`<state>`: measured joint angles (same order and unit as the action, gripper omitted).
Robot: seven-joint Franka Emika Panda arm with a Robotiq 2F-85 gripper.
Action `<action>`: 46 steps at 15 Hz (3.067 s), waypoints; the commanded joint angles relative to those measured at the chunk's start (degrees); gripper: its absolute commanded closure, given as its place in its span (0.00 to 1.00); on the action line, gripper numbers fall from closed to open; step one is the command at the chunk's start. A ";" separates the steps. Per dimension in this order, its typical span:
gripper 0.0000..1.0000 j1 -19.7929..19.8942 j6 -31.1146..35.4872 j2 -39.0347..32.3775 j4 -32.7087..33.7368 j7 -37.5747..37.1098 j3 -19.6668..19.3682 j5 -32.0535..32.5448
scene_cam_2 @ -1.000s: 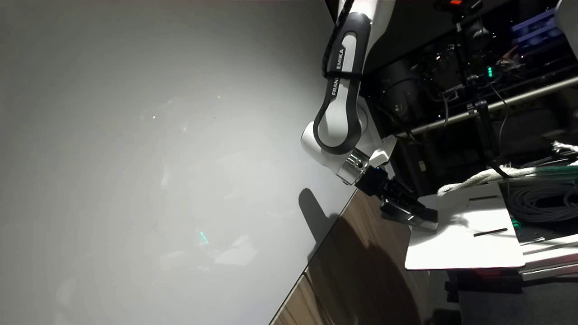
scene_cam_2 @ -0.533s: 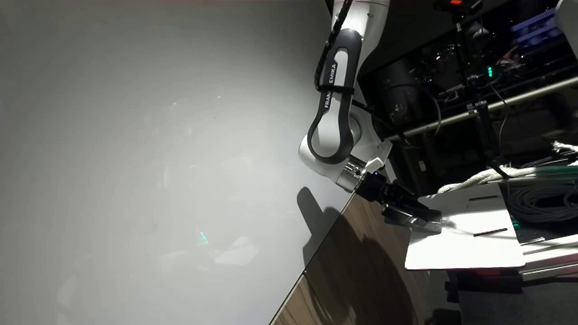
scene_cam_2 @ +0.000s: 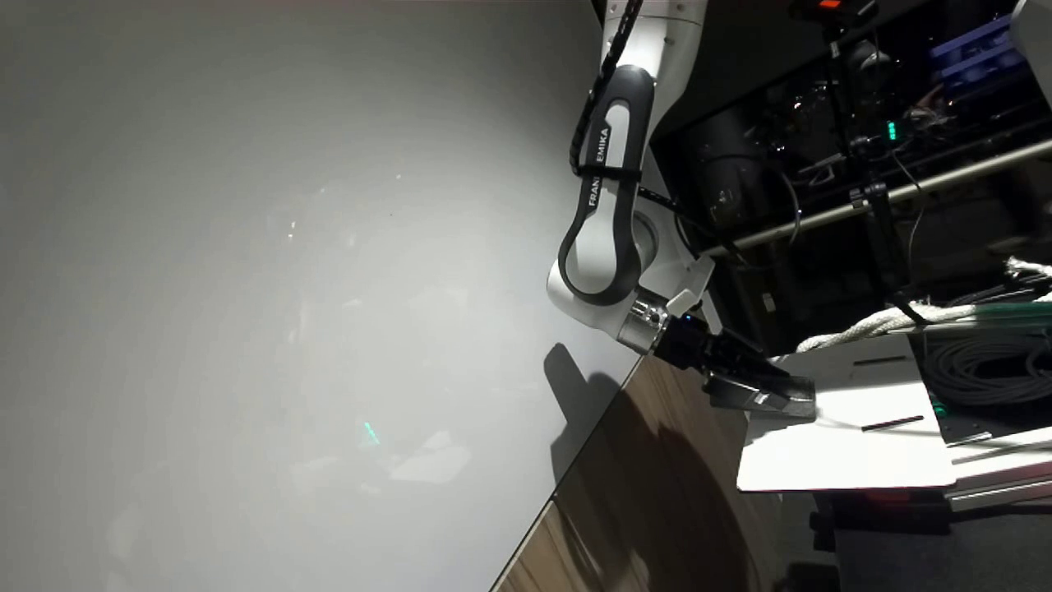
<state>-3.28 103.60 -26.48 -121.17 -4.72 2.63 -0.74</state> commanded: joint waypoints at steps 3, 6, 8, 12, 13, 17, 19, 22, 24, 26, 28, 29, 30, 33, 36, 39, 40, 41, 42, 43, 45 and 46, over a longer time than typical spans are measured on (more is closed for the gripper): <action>0.20 0.32 -2.35 -1.16 1.75 0.91 -0.14 -1.01; 0.02 0.34 -2.39 -1.34 1.85 1.00 -0.12 -1.03; 0.00 0.35 -2.42 -1.36 1.95 1.05 -0.12 -1.05; 0.00 0.03 -1.11 0.21 1.71 1.09 0.09 -0.68; 0.00 -0.39 -0.54 1.39 1.55 0.92 0.21 -0.09; 0.00 -2.38 0.91 6.11 0.47 0.31 0.73 2.74; 0.00 -2.72 1.42 7.43 0.06 0.90 0.86 3.38; 0.00 -2.39 4.21 7.99 -1.28 1.72 0.43 4.40; 0.00 -1.97 6.26 7.56 -2.50 2.20 0.20 5.14; 0.00 -1.32 8.00 6.90 -3.83 3.06 0.01 4.92; 0.00 -0.53 9.51 6.35 -5.09 4.44 0.02 4.34; 0.00 -0.24 10.09 6.19 -5.65 5.08 0.11 4.10; 0.00 -0.19 10.29 6.00 -6.03 5.50 0.33 3.95; 0.00 -0.19 10.28 5.39 -6.84 6.88 0.84 3.44; 0.00 -0.10 10.55 5.00 -7.36 8.48 1.35 2.54; 0.00 -0.21 10.67 4.94 -7.81 9.49 1.77 2.38; 0.00 -0.25 10.79 4.96 -7.96 9.68 1.90 2.33; 0.00 -0.24 10.94 4.95 -8.12 9.90 2.01 2.28; 0.00 -0.19 11.00 4.98 -8.30 10.17 2.13 2.18; 0.00 -0.13 10.97 5.01 -8.42 10.49 2.25 1.99; 0.00 -0.25 10.82 5.09 -8.60 10.81 2.45 1.82; 0.00 -0.33 10.72 5.24 -8.74 10.98 2.62 1.59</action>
<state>-3.86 113.65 -21.81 -129.15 4.78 4.55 2.22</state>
